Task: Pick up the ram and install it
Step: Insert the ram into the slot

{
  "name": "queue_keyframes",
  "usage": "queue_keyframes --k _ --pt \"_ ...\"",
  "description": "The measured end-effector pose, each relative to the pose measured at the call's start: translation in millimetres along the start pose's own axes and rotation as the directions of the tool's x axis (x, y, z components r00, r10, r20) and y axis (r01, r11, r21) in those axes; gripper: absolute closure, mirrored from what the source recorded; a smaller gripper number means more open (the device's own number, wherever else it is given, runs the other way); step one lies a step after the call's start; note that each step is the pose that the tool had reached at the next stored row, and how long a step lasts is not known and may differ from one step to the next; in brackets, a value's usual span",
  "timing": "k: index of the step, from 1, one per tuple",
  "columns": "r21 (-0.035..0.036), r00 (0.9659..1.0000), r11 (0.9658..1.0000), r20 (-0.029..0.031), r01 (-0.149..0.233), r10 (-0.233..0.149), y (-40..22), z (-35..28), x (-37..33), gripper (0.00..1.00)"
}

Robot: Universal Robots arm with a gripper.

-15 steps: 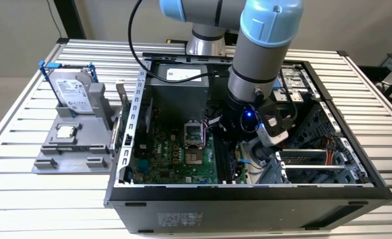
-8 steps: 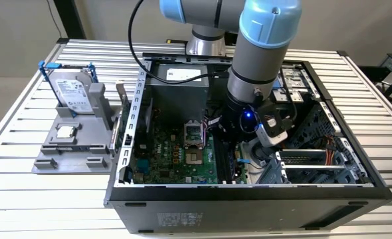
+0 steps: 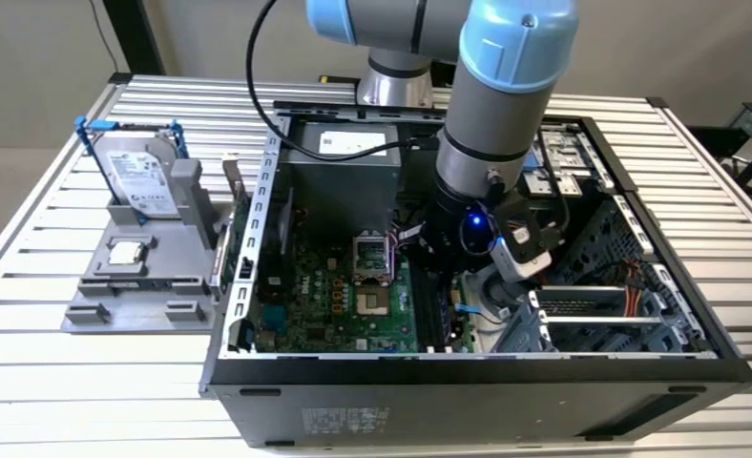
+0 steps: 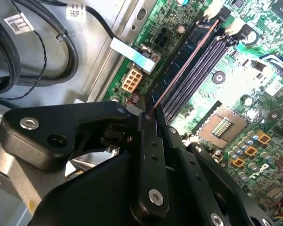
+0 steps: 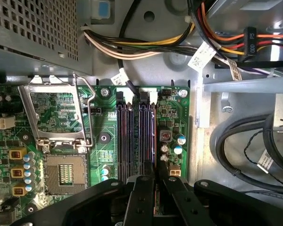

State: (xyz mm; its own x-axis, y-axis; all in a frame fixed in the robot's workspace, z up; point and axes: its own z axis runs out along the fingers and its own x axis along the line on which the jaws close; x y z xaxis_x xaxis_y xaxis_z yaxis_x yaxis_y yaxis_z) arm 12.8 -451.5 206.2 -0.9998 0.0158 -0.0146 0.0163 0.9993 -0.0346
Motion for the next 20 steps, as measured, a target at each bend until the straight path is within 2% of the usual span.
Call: queue_keyframes --k 2,3,5,17,18,20 --pt "-0.0009 1.0000 1.0000 0.0004 0.000 0.000 0.0 0.5 0.0 1.00" --pt "-0.0038 1.0000 1.0000 0.0012 0.000 0.000 0.2 1.6 0.0 0.00" --pt "-0.0014 1.0000 1.0000 -0.0001 0.000 0.000 0.1 0.3 -0.3 0.00" --pt "-0.0010 1.0000 1.0000 -0.0003 -0.001 0.001 -1.9 -53.9 -1.1 0.00" --pt "-0.0014 1.0000 1.0000 -0.0004 -0.001 0.001 -2.0 -57.1 -1.2 0.00" --pt "-0.0017 1.0000 1.0000 -0.0004 -0.001 0.001 -2.0 -57.6 -1.2 0.00"
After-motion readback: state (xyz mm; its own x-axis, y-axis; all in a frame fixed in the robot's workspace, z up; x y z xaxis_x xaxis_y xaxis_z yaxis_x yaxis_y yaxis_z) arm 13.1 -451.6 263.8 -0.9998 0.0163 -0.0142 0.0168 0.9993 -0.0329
